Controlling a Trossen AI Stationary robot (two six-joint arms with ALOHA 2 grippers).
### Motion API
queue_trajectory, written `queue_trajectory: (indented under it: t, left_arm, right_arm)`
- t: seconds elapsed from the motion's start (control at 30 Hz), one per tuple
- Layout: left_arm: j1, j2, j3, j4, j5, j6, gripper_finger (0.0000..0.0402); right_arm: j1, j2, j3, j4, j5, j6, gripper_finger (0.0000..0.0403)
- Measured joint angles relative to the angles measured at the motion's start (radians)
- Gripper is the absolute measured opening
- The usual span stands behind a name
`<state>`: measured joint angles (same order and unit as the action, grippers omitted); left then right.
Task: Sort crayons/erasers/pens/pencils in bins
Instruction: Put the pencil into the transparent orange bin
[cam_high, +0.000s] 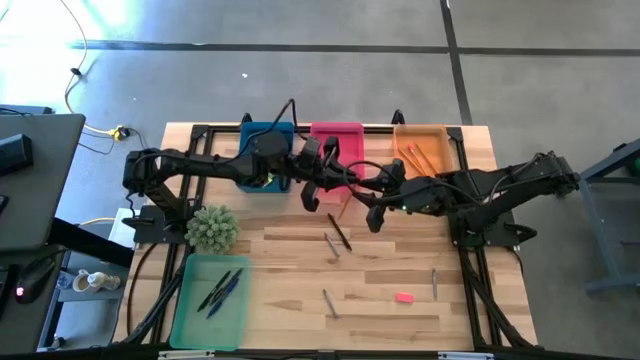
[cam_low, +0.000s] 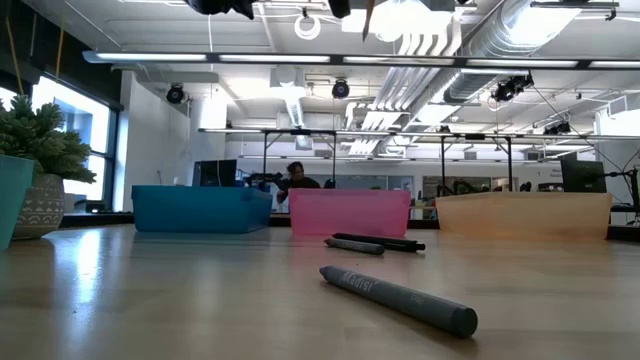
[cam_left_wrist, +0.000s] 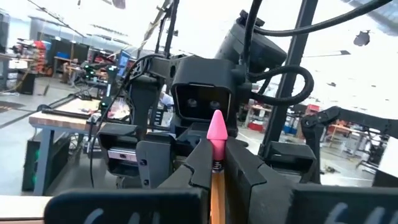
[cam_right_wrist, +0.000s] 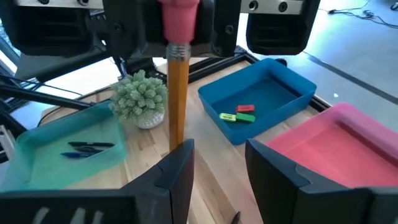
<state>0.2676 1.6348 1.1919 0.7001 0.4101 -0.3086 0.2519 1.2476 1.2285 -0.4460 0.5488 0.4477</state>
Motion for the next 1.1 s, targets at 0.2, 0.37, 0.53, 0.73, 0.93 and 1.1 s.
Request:
queue_trajectory:
  t: [0.2, 0.37, 0.53, 0.73, 0.93, 1.1]
  left_arm:
    - [0.055, 0.0, 0.0, 0.0, 0.035, -0.017, 0.0005]
    - [0.091, -0.002, 0.0, 0.001, 0.061, -0.021, 0.0005]
    - [0.09, -0.002, 0.0, 0.001, 0.069, -0.021, 0.0005]
    - [0.07, -0.003, 0.0, 0.001, 0.071, 0.021, 0.0005]
    - [0.08, -0.004, 0.0, 0.001, 0.073, 0.023, 0.0005]
    - [0.091, -0.004, 0.0, 0.001, 0.071, 0.023, 0.0005]
  right_arm:
    - [-0.006, 0.0, 0.0, -0.082, -0.008, 0.048, 0.0137]
    - [-0.008, 0.0, 0.0, -0.068, -0.007, 0.05, 0.0137]
    - [-0.051, 0.0, 0.0, -0.018, 0.001, 0.024, 0.0137]
    - [-0.119, 0.0, 0.0, 0.043, -0.045, -0.027, 0.0137]
    - [-0.153, 0.0, 0.0, 0.071, -0.131, -0.052, 0.0137]
    - [-0.17, 0.0, 0.0, 0.056, -0.131, -0.04, 0.0137]
